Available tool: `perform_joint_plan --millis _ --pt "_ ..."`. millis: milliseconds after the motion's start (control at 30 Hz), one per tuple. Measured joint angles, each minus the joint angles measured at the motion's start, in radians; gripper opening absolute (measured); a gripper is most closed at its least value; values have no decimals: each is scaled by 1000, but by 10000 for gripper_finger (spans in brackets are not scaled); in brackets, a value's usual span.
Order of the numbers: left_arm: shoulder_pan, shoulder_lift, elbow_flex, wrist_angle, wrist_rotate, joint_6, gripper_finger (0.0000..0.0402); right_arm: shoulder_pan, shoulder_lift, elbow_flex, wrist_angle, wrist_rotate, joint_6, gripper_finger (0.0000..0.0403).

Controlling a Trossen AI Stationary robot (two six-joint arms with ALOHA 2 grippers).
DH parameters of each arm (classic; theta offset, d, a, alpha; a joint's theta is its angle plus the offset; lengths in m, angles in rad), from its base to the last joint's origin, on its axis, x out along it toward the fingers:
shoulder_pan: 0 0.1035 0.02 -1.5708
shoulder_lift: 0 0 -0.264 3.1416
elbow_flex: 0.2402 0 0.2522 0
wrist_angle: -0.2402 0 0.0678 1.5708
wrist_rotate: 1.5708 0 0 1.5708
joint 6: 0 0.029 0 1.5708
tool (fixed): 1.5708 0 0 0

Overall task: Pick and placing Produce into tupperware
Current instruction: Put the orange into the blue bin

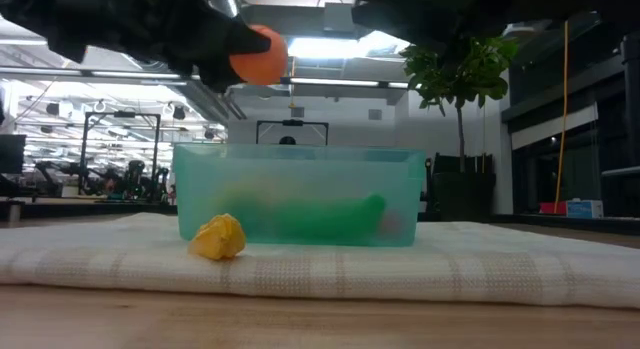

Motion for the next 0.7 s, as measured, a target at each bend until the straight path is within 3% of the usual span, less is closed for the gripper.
perform_joint_plan --millis 300,700 --pt "113 0 11 -101 209 -26 241 0 0 0 0 0 -47 135" --pt "116 50 334 -783 230 78 241 0 0 -1 0 0 -44 135"
